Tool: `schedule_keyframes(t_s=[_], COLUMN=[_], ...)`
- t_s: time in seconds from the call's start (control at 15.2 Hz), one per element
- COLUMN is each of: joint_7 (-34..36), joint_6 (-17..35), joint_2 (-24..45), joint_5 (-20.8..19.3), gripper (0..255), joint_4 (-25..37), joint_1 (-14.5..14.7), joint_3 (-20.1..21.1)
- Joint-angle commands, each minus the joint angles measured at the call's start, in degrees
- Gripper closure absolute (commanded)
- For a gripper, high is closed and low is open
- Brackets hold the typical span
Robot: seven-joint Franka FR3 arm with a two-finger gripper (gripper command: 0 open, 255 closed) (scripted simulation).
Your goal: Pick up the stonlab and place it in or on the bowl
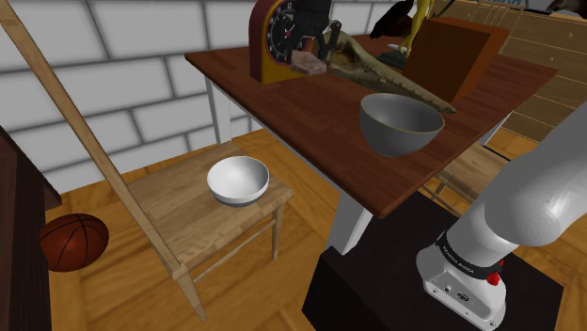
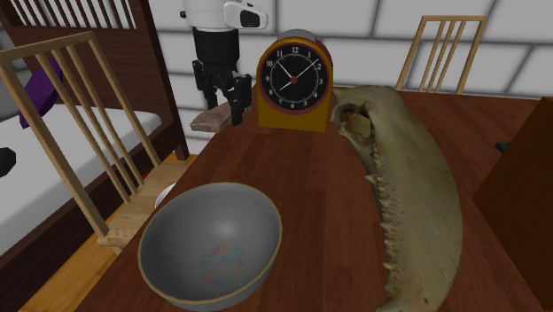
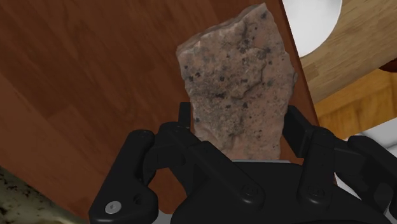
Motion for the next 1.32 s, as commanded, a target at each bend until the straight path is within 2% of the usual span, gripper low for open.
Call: schedule_keyframes(t_s=[0.0,0.53,0.86,1.25], joint_7=[0.1,0.6,-1.6,-3.8], joint_6=[-1.6,-8.1,-7.7,-9.8], joint_2=[0.5,2.2,-9.8,-23.2], joint_5=[-0.1,-0.5,1.6,2.9], gripper=[255,255,255,255], joint_4=[2.1,10.3,-2.1,-13.5], joint_1=[0.0,0.0,-0.5,-0.4], joint_3=[0.0,0.1,-1.3,-3.3])
